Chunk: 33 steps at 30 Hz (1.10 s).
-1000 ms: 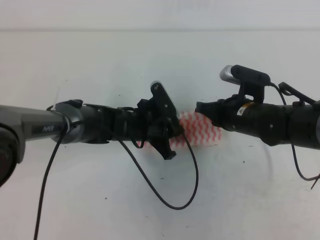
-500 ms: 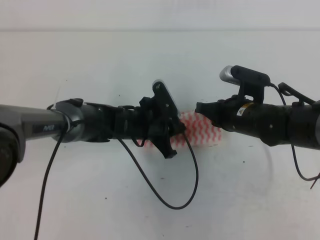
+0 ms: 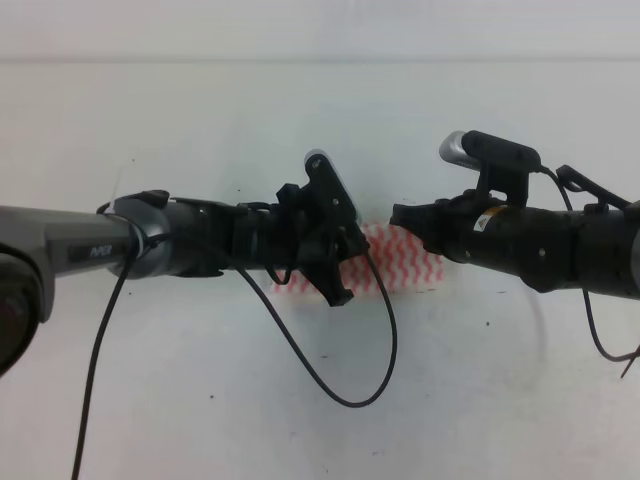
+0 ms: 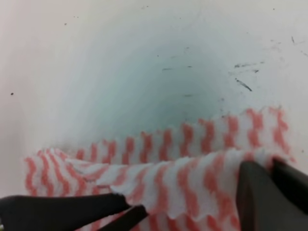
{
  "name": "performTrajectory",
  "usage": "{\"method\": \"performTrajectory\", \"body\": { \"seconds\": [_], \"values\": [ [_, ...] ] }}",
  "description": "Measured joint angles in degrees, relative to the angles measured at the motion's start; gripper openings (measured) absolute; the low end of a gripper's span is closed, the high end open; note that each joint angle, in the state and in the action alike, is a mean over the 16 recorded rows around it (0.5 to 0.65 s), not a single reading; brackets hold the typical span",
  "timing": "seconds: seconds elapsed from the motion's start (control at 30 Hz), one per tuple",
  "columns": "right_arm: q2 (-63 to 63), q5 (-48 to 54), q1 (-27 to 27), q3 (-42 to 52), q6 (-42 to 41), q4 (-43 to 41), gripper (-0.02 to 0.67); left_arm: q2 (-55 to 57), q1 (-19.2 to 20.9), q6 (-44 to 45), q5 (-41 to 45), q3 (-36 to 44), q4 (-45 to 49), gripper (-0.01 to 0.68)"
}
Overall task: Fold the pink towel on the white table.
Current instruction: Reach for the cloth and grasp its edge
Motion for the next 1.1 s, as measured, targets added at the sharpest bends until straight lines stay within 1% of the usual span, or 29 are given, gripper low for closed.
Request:
{"method": "performTrajectory", "body": {
  "seconds": [0.17,0.23,0.7,0.83,0.97,1.1],
  "values": [
    [0.0,-0.44,0.0,0.0,0.0,0.0,0.005,0.01,0.0,0.03,-0.36,-0.13,-0.05,-0.003],
    [-0.03,-0.79,-0.01,0.0,0.01,-0.01,0.025,0.0,0.0,0.03,-0.35,-0.18,-0.16,-0.003],
    [-0.12,-4.49,-0.1,-0.03,0.15,-0.08,0.215,-0.17,0.0,0.02,-0.53,-0.25,-0.48,-0.003],
    [-0.13,-4.81,-0.61,-0.09,0.13,-0.14,0.231,-0.48,0.0,-0.26,-0.79,-0.24,-0.38,-0.003],
    [-0.16,-3.58,-1.55,-0.57,0.05,-0.4,0.23,-1.69,0.0,-1.83,-1.88,-0.24,-0.32,-0.003],
    [-0.19,1.92,-2.77,-2.56,-0.27,-1.93,0.199,-4.15,0.0,-7.35,-5.14,-0.24,-0.33,-0.003]
  ]
}}
